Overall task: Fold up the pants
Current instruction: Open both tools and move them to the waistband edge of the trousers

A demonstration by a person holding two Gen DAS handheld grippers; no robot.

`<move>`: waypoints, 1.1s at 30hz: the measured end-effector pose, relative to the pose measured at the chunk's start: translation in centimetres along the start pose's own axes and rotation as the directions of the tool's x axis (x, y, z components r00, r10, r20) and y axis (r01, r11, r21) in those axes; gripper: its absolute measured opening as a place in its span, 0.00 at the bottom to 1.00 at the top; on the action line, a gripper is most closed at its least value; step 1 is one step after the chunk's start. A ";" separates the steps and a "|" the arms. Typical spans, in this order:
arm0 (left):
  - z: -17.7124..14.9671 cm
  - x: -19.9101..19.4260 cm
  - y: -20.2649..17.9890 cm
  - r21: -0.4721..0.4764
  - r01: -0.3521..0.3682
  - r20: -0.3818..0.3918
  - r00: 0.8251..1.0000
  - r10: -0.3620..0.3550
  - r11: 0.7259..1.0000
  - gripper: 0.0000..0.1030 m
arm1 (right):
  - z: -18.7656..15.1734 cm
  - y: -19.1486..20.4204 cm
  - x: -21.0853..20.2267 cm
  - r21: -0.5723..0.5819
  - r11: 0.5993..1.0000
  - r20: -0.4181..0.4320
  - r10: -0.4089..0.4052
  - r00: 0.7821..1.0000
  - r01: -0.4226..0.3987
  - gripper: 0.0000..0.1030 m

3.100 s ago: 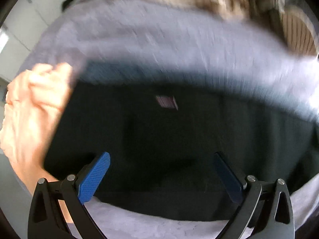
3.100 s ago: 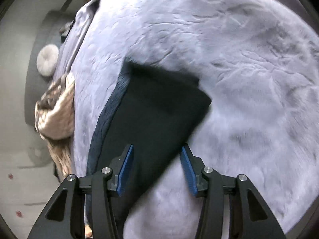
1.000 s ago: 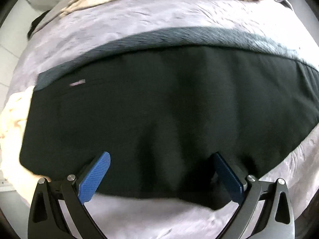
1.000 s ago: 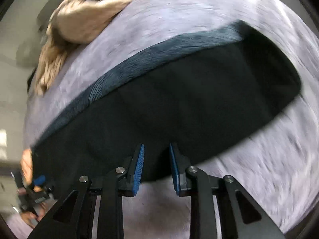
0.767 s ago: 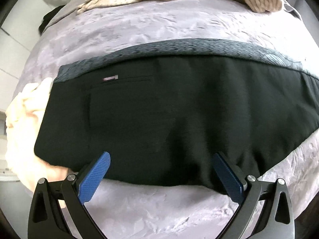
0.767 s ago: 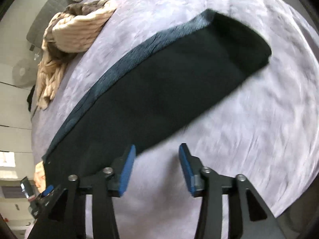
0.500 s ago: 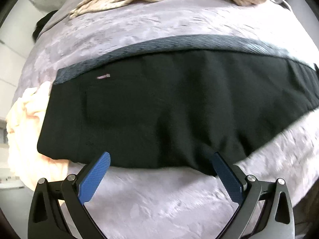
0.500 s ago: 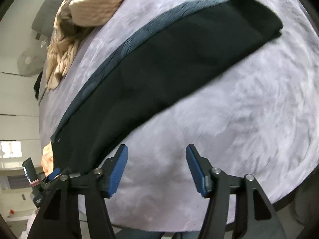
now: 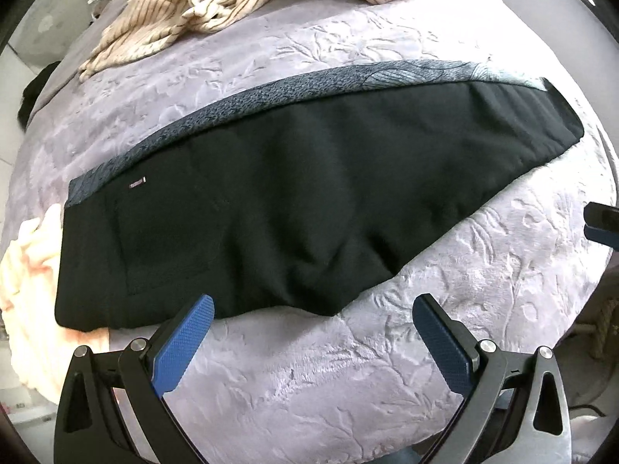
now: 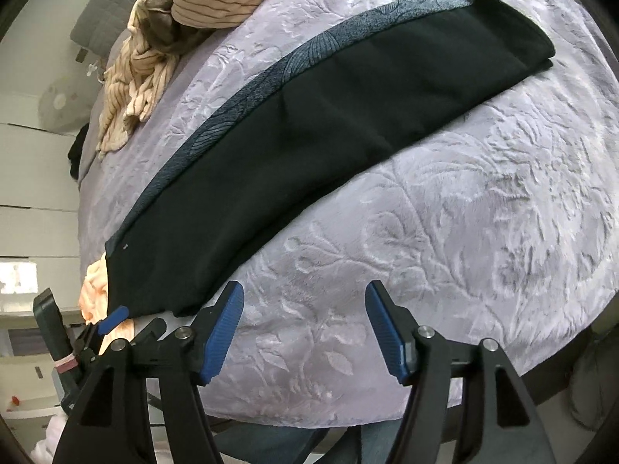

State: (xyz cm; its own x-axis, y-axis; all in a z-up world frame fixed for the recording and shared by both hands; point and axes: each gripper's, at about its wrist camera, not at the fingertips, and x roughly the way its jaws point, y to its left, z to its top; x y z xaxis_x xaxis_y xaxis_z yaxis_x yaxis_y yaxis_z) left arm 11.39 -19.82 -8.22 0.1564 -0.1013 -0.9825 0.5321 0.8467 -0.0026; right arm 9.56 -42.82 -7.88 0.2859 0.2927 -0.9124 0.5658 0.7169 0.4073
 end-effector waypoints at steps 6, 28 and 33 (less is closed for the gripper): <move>0.0 1.0 0.5 0.039 0.045 -0.022 0.999 -0.044 0.998 1.00 | -2.8 -0.8 -0.4 0.080 0.996 0.019 -0.028 0.999 0.027 0.67; 13.2 0.7 -13.9 -0.062 -0.016 0.060 0.998 0.019 0.998 1.00 | 11.7 -14.2 -6.3 0.035 0.993 0.127 0.111 0.986 -0.116 0.51; 17.5 3.1 -15.8 -0.150 -0.053 0.091 0.994 0.067 0.987 1.00 | 17.9 -14.0 -4.9 -0.082 0.989 0.097 0.130 0.987 -0.122 0.29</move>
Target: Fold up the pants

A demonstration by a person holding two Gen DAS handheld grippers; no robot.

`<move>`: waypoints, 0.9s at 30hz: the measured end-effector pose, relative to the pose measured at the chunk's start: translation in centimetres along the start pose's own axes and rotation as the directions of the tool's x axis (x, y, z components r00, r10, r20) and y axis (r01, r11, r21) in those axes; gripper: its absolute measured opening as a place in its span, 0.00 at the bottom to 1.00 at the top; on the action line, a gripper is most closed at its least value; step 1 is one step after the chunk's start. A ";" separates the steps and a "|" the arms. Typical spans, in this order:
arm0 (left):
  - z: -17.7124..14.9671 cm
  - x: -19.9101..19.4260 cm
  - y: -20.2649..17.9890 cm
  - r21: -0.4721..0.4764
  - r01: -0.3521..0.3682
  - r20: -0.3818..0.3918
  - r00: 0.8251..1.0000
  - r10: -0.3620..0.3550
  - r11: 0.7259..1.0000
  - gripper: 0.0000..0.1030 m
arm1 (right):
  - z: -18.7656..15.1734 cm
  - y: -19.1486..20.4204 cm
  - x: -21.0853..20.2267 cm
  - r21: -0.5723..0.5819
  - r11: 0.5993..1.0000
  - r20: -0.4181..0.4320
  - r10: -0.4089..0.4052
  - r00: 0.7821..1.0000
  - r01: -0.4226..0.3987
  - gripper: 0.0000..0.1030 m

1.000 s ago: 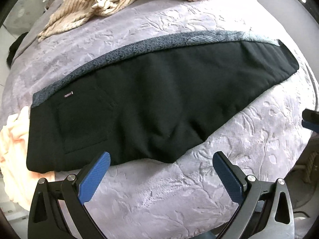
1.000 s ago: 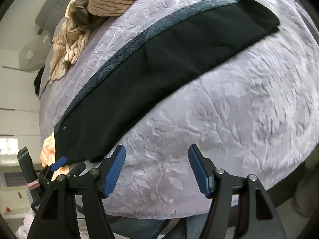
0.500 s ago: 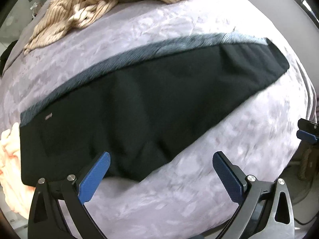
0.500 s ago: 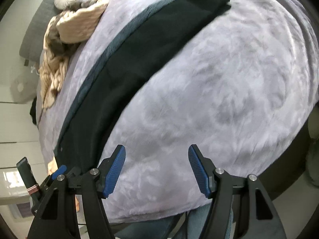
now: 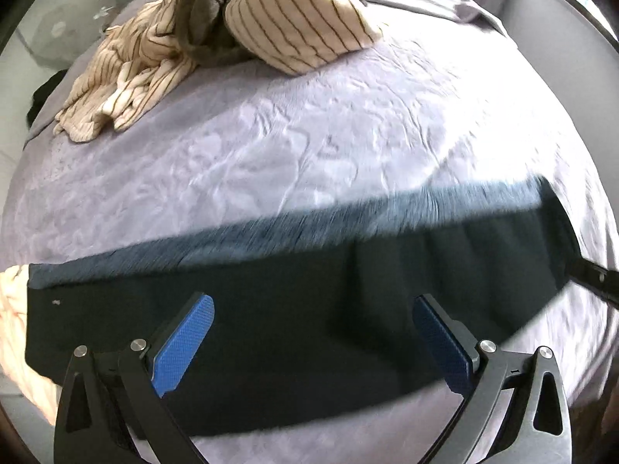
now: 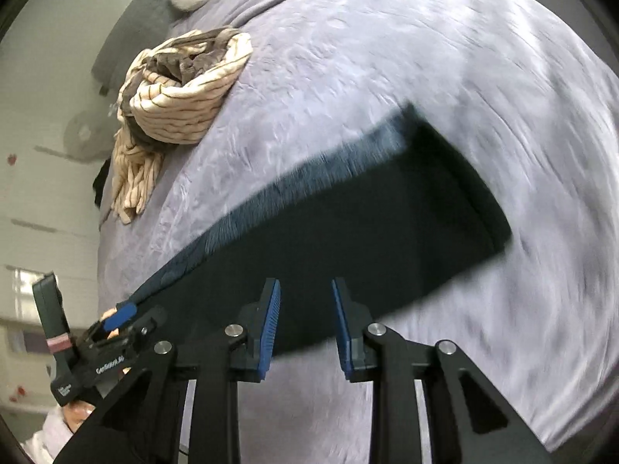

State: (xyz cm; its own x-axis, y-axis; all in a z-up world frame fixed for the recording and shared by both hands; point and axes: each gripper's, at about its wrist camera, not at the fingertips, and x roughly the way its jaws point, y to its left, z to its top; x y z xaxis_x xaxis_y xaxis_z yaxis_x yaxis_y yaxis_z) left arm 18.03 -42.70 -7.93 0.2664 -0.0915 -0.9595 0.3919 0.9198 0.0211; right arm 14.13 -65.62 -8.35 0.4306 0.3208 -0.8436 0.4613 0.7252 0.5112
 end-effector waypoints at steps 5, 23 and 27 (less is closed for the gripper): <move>1.8 3.7 -0.6 -0.018 -0.098 0.004 0.995 0.098 0.995 1.00 | 3.1 1.5 3.3 -0.103 0.995 -0.025 0.003 1.000 -0.005 0.29; 3.9 5.4 -0.5 -0.029 -0.097 0.012 0.995 0.098 0.995 1.00 | 5.6 -5.0 2.2 0.061 0.998 0.061 0.019 0.998 -0.023 0.32; 1.9 3.7 -2.4 -0.009 -0.030 -0.006 1.000 0.030 1.000 1.00 | 1.8 -6.3 -0.5 0.123 0.989 0.064 0.069 0.996 -0.077 0.50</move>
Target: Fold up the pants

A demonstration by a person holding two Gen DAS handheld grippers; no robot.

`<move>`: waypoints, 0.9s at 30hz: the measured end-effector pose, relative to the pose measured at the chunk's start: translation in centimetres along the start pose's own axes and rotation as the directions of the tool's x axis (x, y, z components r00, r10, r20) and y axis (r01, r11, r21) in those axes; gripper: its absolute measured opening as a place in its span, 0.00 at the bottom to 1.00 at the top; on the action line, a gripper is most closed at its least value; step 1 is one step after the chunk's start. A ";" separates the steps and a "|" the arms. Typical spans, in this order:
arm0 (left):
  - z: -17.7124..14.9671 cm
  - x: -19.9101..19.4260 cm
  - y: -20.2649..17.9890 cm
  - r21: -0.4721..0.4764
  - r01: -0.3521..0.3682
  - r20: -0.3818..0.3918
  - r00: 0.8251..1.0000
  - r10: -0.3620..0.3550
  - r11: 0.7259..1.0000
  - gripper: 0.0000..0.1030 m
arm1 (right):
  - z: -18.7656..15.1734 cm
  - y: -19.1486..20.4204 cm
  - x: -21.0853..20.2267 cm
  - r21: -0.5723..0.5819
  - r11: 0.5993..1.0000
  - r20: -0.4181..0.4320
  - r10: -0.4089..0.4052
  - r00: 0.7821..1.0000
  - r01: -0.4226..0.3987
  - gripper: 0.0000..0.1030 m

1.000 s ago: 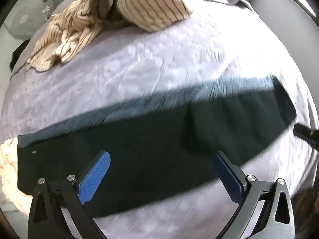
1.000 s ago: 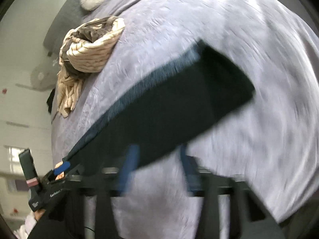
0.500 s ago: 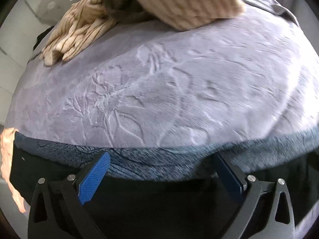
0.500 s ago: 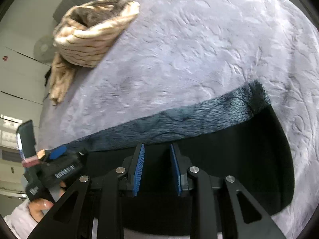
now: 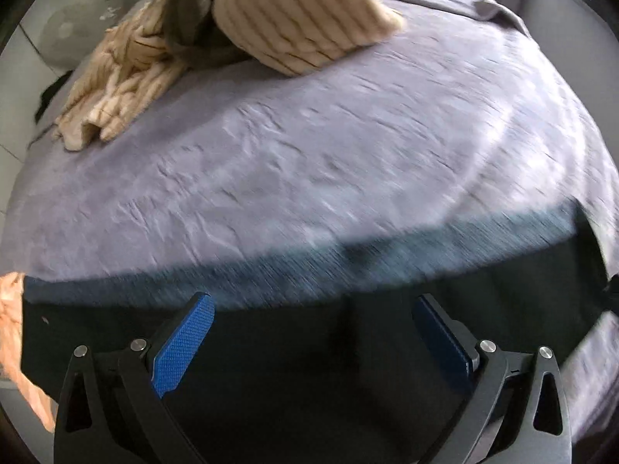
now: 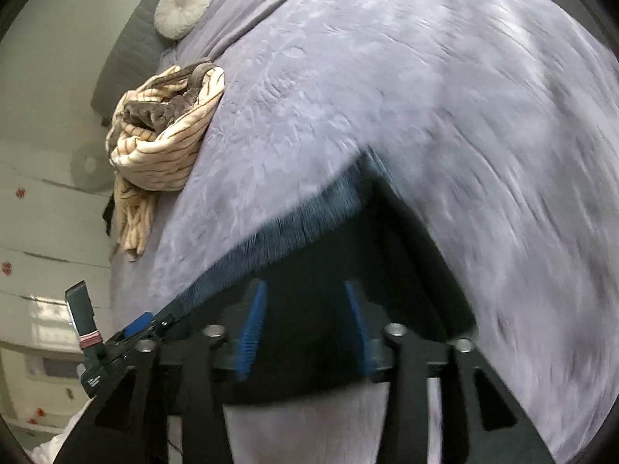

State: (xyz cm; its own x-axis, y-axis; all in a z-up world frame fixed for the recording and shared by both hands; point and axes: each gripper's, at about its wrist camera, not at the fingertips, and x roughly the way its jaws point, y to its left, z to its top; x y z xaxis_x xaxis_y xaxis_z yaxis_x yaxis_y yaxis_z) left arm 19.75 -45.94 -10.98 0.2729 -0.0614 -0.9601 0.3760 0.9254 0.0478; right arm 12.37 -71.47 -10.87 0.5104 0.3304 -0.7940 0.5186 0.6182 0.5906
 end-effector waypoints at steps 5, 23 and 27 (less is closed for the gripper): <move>-2.3 -0.7 -2.2 -0.001 0.060 -0.031 0.998 -0.060 0.998 1.00 | -4.7 -3.3 -0.8 0.134 0.991 -0.034 0.032 0.999 -0.027 0.50; -4.9 2.6 -4.3 0.016 0.071 -0.073 0.995 -0.069 0.997 1.00 | -4.0 -6.7 3.2 0.253 0.948 0.097 0.172 0.980 -0.191 0.59; -3.9 1.0 -4.1 0.011 0.050 -0.068 0.996 -0.050 0.999 0.77 | -1.9 -4.7 4.3 0.204 0.950 0.111 0.219 0.969 -0.238 0.63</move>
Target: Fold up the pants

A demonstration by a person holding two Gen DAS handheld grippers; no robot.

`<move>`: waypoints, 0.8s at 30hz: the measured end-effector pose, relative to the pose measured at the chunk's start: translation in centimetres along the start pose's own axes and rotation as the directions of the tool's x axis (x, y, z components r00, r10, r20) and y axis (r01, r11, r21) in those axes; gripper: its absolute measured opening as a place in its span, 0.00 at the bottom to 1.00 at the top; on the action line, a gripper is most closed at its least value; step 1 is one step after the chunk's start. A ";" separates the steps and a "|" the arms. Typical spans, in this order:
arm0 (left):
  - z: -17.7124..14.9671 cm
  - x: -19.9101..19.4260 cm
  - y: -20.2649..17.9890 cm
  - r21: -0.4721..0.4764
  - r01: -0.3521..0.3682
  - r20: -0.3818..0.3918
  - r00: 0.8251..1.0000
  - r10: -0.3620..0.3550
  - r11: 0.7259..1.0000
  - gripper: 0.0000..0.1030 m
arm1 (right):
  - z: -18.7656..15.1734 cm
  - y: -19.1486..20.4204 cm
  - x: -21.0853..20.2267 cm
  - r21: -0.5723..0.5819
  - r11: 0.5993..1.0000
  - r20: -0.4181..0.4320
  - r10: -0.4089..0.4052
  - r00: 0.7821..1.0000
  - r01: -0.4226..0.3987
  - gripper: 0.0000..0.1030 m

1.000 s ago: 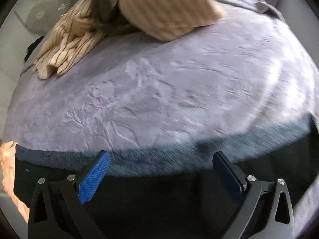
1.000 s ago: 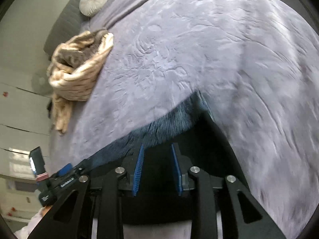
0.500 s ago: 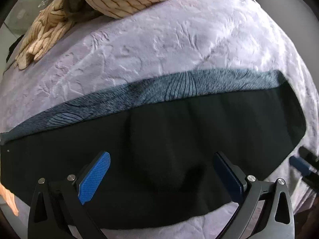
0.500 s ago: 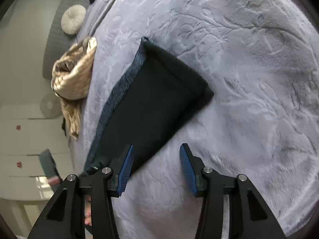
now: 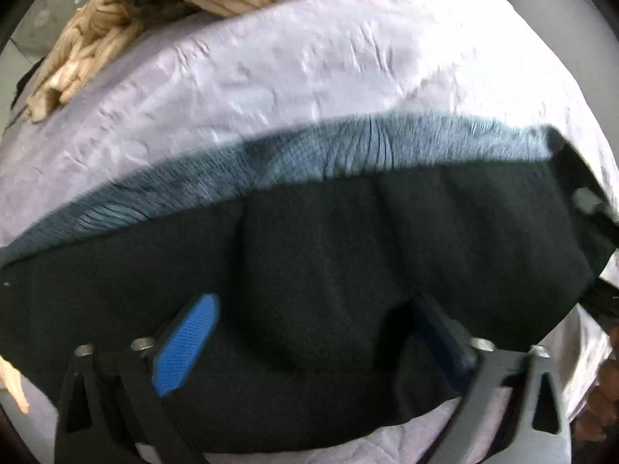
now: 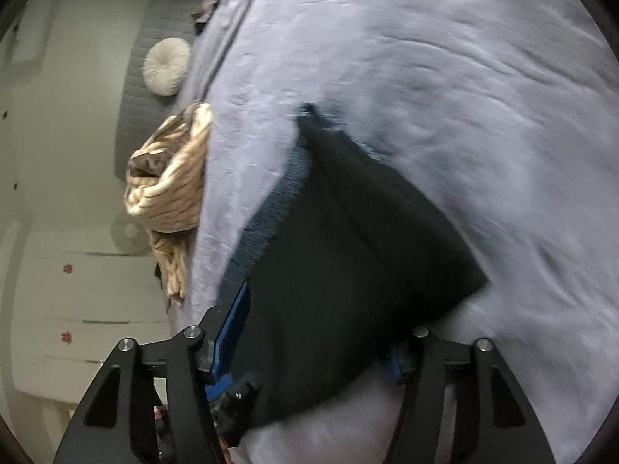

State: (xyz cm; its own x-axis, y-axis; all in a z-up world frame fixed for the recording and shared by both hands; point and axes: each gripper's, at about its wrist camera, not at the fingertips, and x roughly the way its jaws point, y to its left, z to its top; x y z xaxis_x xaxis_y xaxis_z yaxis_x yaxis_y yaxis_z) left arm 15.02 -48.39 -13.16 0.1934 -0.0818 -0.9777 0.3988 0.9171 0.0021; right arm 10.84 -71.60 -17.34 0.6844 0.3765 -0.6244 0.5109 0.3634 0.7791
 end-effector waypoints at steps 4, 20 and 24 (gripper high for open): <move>2.1 -2.5 0.5 -0.034 -0.025 0.103 0.994 0.028 0.999 0.77 | 0.6 -1.4 1.4 0.094 0.996 -0.043 0.007 0.999 -0.003 0.12; 1.0 -1.8 1.1 0.003 -0.048 0.117 0.992 0.048 0.999 0.79 | -1.1 6.2 -1.8 -0.180 0.984 -0.015 0.016 1.000 -0.019 0.12; -1.8 -0.6 -0.4 0.059 -0.027 0.060 0.998 0.024 0.998 0.79 | -1.6 8.4 -1.9 -0.214 0.977 -0.002 -0.013 1.000 0.012 0.12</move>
State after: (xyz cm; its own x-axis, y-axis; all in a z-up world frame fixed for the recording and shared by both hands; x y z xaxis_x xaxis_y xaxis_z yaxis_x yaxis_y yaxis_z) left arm 13.11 -48.02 -12.91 0.2564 -0.0835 -0.9630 0.4454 0.8944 0.0411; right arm 12.97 -67.88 -9.71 0.6764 0.3737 -0.6347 0.3963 0.5418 0.7412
